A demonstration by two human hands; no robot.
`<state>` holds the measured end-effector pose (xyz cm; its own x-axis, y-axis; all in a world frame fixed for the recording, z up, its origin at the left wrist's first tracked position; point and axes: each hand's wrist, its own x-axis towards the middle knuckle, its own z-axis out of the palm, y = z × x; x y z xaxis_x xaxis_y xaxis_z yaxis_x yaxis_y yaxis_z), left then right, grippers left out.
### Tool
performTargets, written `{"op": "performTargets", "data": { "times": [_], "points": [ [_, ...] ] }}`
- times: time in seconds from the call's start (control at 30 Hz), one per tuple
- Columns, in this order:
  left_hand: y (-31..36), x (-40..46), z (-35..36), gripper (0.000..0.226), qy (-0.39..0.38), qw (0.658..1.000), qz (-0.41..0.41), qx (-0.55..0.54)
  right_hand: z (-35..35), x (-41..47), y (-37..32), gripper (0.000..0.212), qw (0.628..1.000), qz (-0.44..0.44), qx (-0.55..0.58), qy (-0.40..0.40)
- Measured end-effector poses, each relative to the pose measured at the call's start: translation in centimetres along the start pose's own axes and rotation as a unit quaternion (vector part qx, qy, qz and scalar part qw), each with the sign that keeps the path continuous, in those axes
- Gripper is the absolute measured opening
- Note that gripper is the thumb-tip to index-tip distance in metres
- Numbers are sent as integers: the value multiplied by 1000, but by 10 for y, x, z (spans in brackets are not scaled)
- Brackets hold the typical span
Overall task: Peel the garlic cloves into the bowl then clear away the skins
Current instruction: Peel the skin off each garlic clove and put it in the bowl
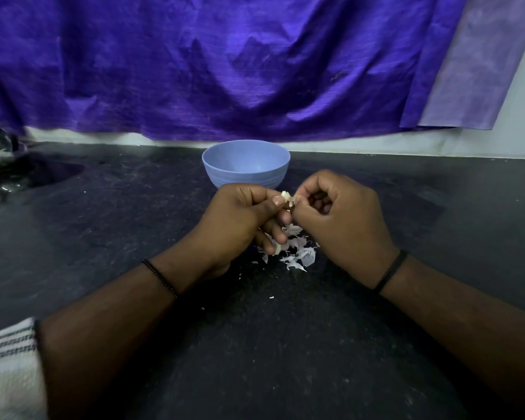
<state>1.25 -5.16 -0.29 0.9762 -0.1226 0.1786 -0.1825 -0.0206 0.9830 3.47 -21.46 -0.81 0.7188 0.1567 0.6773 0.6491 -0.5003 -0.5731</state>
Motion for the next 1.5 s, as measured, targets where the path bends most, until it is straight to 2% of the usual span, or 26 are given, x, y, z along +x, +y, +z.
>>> {"op": "performTargets", "data": {
  "times": [0.2, 0.47, 0.53, 0.63, 1.03, 1.3, 1.5],
  "points": [
    [-2, 1, -3, 18, -2, 999, -23, -29, 0, 2, 3, 6, 999, 27, 7, 28],
    [1, 2, -4, 20, 16, 998, -27, -51, -3, 0, 3, 19, 1000, -9, -16, 11],
    [1, 1, -3, 18, 26, 998, -22, -45, -2, 0, 4, 16, 1000, -13, -19, 9],
    [1, 1, -2, 18, 31, 999, -13, -27, 1, 0, 4, 4, 1000, -9, 1, 0],
    [-2, 0, -2, 14, 42, 993, 39, 105, 1, -1, -1, 4, 1000, 12, 27, 1],
    [-3, -2, 0, 15, 53, 980, 77, 174, 2, -1, 0, 1, 999, -29, -19, 1],
    [-6, -2, 1, 17, 73, 975, 92, 189, 3, 2, 2, 9, 998, -56, -31, -7]
  ]
}}
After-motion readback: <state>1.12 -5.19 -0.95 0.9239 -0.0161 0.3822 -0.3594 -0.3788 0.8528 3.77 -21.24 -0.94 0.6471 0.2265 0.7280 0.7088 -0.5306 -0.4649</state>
